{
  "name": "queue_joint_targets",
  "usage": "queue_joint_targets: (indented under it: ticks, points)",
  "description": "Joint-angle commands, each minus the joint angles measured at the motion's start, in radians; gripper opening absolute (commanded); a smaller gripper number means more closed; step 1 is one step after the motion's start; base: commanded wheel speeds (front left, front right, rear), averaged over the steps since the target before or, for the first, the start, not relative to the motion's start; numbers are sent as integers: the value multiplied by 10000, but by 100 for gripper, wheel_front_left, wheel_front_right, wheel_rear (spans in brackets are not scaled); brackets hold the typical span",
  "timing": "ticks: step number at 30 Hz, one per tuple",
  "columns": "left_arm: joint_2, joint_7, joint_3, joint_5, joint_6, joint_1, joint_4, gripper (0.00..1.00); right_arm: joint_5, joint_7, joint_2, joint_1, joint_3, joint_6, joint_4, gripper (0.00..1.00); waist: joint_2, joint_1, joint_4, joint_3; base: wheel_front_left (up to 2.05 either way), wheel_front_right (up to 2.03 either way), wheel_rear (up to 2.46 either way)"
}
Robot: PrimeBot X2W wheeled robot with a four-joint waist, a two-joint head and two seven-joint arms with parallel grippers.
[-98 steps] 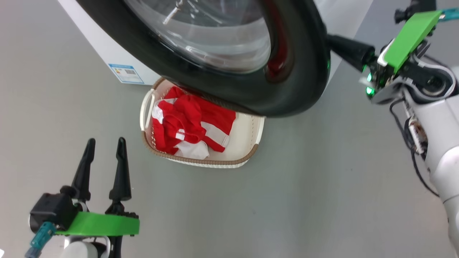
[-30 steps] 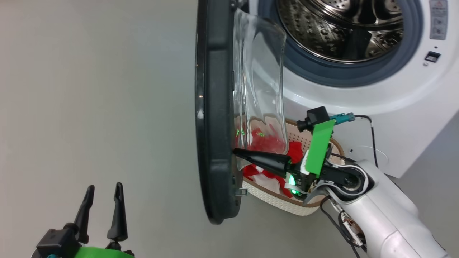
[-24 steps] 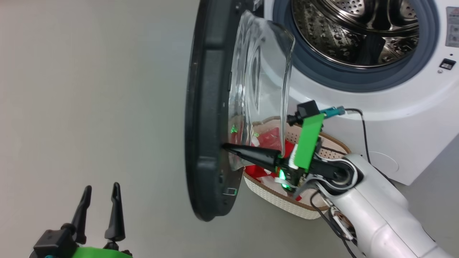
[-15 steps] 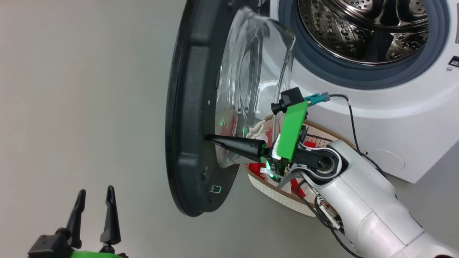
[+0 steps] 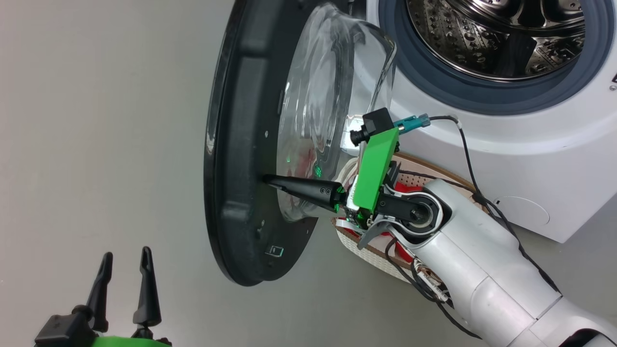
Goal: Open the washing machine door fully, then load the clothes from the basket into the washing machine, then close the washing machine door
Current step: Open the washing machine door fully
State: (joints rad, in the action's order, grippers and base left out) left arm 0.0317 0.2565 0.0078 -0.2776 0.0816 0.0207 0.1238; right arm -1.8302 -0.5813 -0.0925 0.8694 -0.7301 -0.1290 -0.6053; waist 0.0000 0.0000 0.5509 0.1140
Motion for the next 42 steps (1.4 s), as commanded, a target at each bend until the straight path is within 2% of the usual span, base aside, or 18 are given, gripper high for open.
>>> queue_joint_targets:
  ticks: [1, 12, 20, 21, 23, 25, 26, 27, 30, 34, 42]
  points:
    - [185, 53, 329, -21, -102, 83, -301, 100, -157, 88, 420, 316, -105, -17, 334, 0, 0, 0, -3, -6, 0, 0, 0]
    - [185, 53, 335, 48, -65, 156, -195, 100, -412, 277, 422, 387, -317, -17, 305, 0, 0, 0, -57, -63, 0, 0, 0]
    - [185, 53, 608, 173, 16, 190, -172, 100, -163, 304, 315, 115, 124, -17, 723, 0, 0, 0, -90, -135, 0, 0, 0]
    - [185, 53, 672, 199, 26, 190, -182, 100, -129, 299, 265, 41, 199, -17, 827, 3, 0, 0, -95, -150, 0, 0, 0]
    - [185, 53, 799, 263, 62, 181, -184, 100, -72, 281, 153, -131, 338, -17, 1079, 29, 0, 0, -111, -202, 0, 0, 0]
    - [186, 53, 904, 358, 109, 172, -173, 100, 33, 353, 11, -310, 497, -17, 1409, 47, 0, 0, -133, -256, 0, 0, 0]
    - [191, 53, 940, 418, 136, 171, -160, 100, 101, 391, -78, -408, 571, -17, 1603, 82, 0, 0, -146, -288, 0, 0, 0]
    - [202, 53, 959, 474, 166, 170, -141, 100, 195, 447, -179, -512, 639, -17, 1808, 100, 0, 0, -160, -325, 0, 0, 0]
    - [254, 53, 968, 569, 228, 171, -79, 100, 360, 590, -384, -755, 784, -17, 2191, 100, 0, 0, -191, -404, 0, 0, 0]
    - [346, 53, 998, 566, 344, 178, -119, 100, 1129, 1062, -946, -1207, 846, -17, 2949, 100, 0, 0, -293, -527, 0, 0, 0]
    - [417, 53, 1121, 590, 430, 59, -266, 100, 3224, 2930, -2070, -2255, 932, -17, 4495, 100, 0, 0, -488, -599, 0, 0, 0]
